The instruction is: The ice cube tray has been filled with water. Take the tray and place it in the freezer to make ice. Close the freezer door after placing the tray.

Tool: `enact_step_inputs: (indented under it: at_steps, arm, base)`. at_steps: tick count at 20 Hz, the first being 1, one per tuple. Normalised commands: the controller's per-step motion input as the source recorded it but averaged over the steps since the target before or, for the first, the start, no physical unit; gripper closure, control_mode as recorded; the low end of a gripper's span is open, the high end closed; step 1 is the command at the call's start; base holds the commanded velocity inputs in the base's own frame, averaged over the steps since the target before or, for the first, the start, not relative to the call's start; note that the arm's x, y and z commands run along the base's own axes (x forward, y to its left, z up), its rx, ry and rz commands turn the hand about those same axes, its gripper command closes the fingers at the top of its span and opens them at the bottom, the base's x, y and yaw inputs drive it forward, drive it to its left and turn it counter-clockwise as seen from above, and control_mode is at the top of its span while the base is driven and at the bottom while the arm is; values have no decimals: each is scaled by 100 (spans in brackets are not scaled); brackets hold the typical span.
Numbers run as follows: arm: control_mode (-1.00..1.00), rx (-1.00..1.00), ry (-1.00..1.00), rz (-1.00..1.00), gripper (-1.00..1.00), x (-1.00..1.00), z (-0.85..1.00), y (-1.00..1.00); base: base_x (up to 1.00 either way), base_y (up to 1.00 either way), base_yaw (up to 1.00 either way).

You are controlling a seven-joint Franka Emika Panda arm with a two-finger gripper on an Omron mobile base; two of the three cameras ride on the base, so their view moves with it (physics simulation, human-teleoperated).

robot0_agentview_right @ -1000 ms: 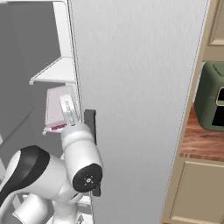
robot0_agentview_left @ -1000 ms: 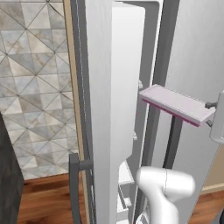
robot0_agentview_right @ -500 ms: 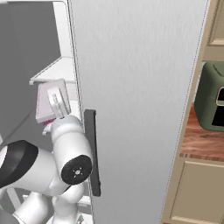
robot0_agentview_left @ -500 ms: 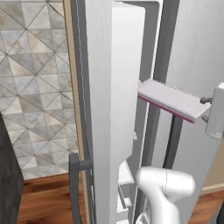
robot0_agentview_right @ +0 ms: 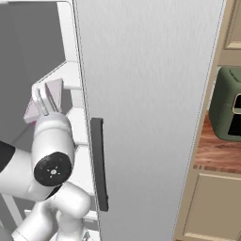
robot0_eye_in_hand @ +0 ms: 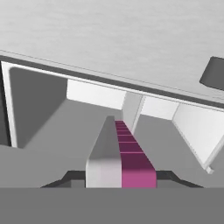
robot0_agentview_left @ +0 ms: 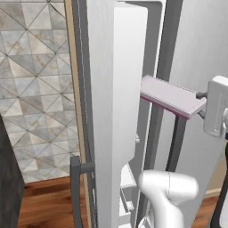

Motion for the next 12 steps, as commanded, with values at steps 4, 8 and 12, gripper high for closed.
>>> enact_step_inputs:
  at_steps: [4, 8, 12]
  arm:
    - [-100, 0, -8, -11, 100, 0, 0, 38]
    - [-100, 0, -6, -12, 100, 0, 0, 37]
    - [-100, 1, -2, -13, 100, 0, 0, 31]
  base:
    - [0, 0, 0]
    - [0, 0, 0]
    - [0, 0, 0]
